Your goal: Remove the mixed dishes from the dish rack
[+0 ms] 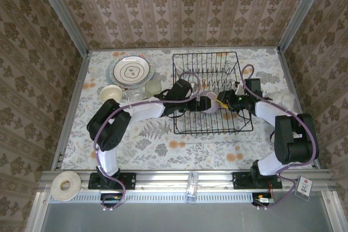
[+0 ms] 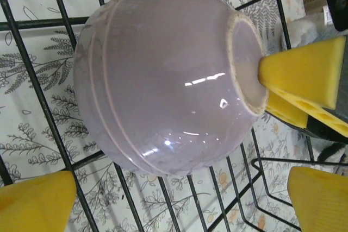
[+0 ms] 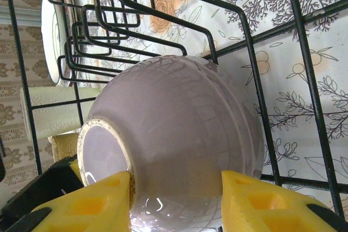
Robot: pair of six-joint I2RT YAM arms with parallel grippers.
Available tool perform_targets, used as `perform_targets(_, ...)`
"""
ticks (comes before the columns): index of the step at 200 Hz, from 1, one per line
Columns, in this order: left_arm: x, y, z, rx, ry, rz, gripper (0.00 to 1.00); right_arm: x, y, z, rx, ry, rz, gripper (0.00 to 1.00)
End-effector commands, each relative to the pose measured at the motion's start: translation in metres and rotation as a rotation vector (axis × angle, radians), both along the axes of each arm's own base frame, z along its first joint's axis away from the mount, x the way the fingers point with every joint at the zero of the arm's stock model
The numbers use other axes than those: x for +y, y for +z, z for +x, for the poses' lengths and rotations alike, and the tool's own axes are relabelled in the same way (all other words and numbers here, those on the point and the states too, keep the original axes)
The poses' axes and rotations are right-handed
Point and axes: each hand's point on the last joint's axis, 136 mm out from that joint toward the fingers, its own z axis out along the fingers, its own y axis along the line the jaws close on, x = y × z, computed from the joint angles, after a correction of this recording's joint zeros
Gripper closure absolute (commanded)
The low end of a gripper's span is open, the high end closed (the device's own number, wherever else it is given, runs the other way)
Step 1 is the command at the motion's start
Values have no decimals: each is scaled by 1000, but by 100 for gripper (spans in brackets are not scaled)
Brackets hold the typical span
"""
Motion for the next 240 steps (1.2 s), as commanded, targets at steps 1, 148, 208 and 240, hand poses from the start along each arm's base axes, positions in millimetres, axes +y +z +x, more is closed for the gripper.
perform_targets(1,-6,-1,3,-2,-4,-51,0,-15,-73,-56,329,-57,-82,71)
perform_targets(148,-32,25,-1,-96,-70,-371,10,-8,-67,-51,322,-34,-43,75)
perform_targets(208,-40,50,-5,-140,-113,-476,27,-7,-52,-46,297,-17,-45,74)
perform_targets(240,-45,58,-10,-165,-146,-482,31,-9,-39,-43,270,-12,-58,74)
